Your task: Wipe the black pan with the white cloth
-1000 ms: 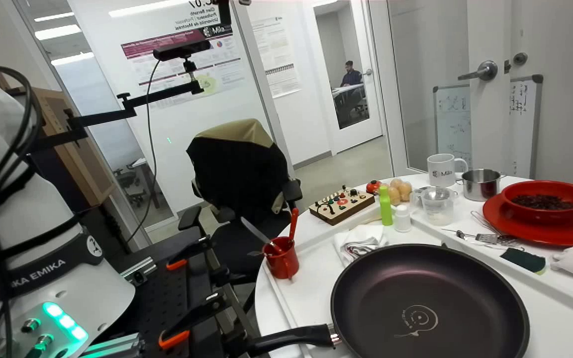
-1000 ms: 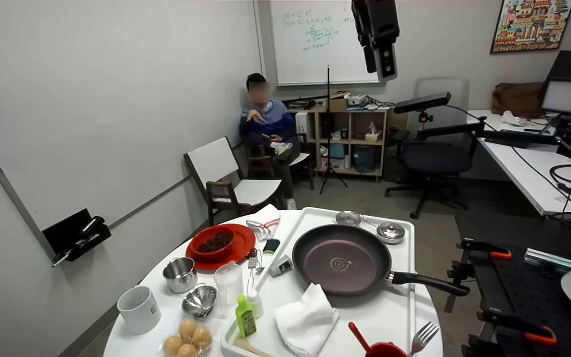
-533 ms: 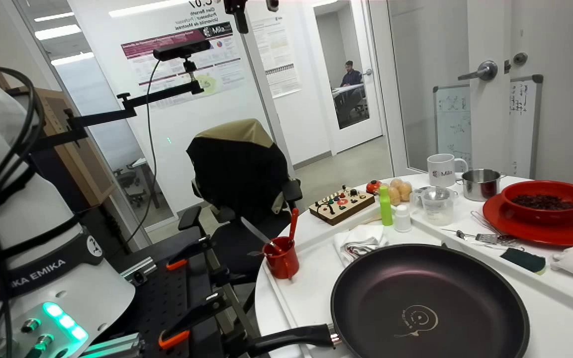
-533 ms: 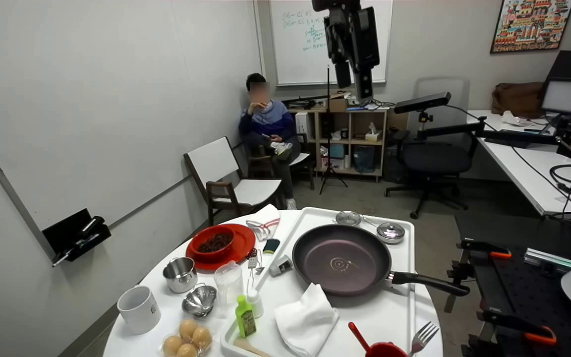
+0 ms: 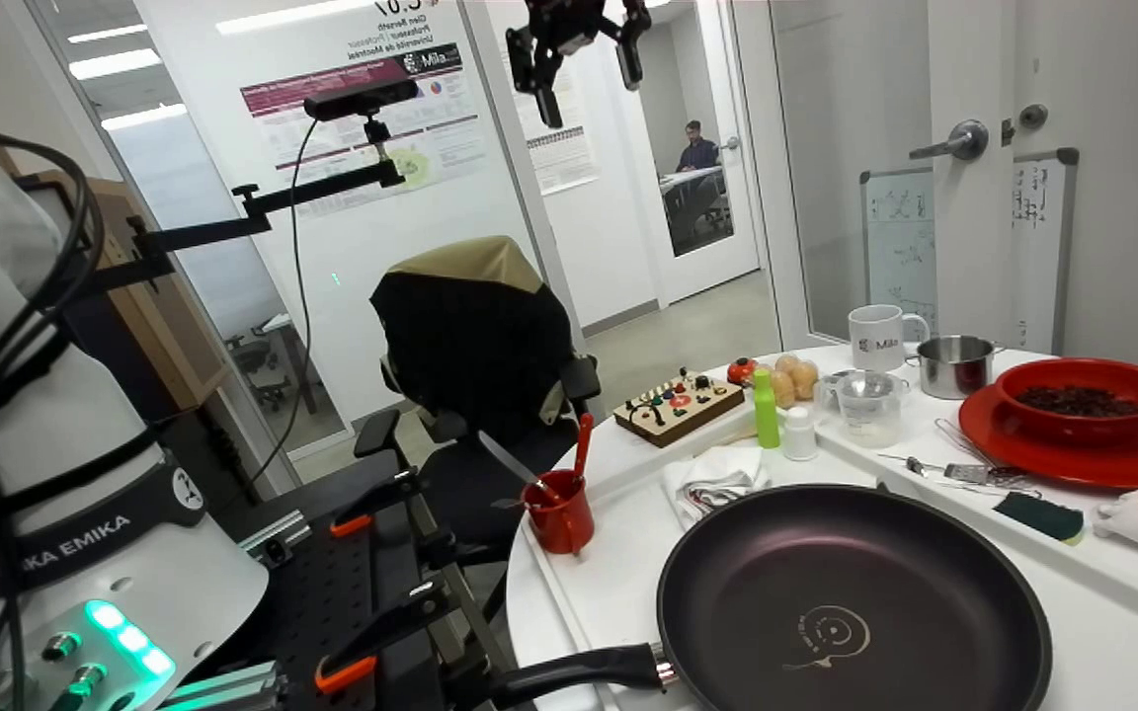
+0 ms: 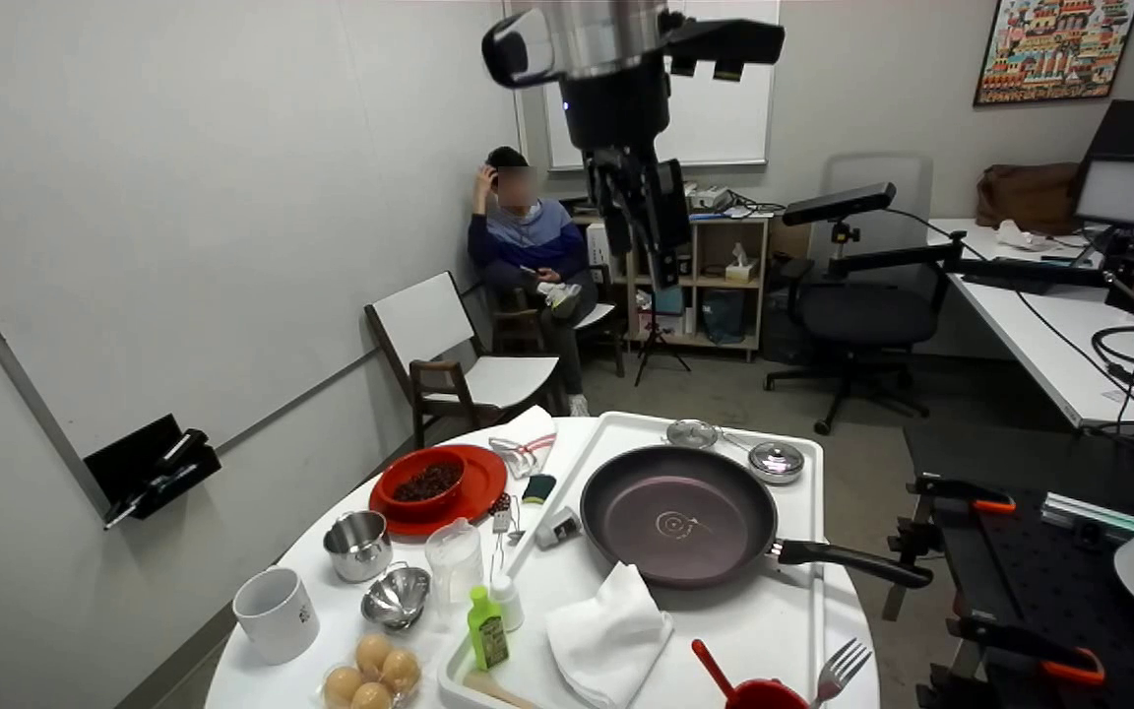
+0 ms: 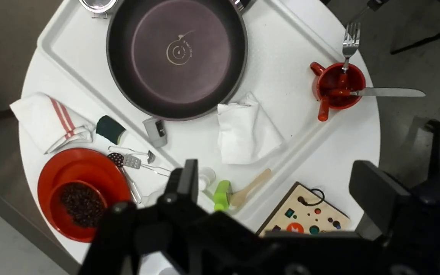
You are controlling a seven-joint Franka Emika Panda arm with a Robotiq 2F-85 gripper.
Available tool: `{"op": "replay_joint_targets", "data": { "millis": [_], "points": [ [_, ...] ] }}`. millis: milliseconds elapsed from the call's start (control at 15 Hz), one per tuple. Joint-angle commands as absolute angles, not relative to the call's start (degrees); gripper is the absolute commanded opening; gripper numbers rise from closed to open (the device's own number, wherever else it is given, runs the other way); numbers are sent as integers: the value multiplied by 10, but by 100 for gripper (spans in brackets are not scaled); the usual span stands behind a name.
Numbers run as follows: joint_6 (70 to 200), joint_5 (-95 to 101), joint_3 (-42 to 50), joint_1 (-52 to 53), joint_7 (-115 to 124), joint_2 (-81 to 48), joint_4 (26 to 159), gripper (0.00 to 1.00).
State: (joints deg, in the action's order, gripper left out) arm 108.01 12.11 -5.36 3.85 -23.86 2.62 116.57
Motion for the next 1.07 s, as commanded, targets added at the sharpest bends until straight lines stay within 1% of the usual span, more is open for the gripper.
{"op": "replay_joint_targets", "data": {
  "millis": [0,400,1000],
  "points": [
    [1092,149,-47,39,-251,-30,1161,100],
    [1071,215,-47,43,-214,-91,1153,100],
    [1071,202,-49,39,-227,-89,1157,100]
  ]
}}
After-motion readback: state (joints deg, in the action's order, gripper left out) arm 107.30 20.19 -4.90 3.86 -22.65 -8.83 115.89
